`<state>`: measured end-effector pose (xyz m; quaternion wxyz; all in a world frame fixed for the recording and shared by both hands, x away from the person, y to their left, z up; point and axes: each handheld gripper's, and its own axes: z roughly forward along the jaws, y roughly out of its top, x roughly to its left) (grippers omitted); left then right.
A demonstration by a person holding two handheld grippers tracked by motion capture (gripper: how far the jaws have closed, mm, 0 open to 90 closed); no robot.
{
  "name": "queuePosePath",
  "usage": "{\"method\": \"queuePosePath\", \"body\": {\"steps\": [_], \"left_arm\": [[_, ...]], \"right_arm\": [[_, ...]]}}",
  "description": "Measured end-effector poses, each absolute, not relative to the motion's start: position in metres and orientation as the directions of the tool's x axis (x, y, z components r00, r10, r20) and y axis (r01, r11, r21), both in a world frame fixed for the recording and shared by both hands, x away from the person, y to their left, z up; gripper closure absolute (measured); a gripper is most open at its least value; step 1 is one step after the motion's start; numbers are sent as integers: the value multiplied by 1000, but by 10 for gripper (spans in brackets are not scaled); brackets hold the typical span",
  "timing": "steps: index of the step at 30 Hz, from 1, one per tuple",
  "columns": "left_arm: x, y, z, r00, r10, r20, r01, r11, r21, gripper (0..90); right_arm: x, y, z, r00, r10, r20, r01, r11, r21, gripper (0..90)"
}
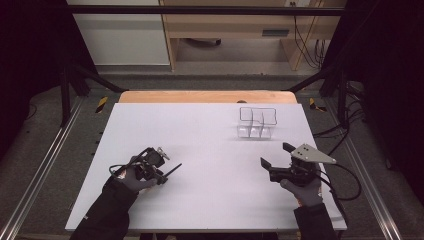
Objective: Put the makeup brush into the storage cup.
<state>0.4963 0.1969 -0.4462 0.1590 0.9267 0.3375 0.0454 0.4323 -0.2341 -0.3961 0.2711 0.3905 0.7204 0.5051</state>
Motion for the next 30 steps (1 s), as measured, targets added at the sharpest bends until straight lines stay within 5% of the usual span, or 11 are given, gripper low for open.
{"method": "queuePosePath", "body": {"steps": [30], "left_arm": [[496, 191, -446, 758, 652, 10, 624, -731, 277, 823]], "right_arm": [[433, -234, -397, -550, 835, 8, 293, 184, 938, 82]]}}
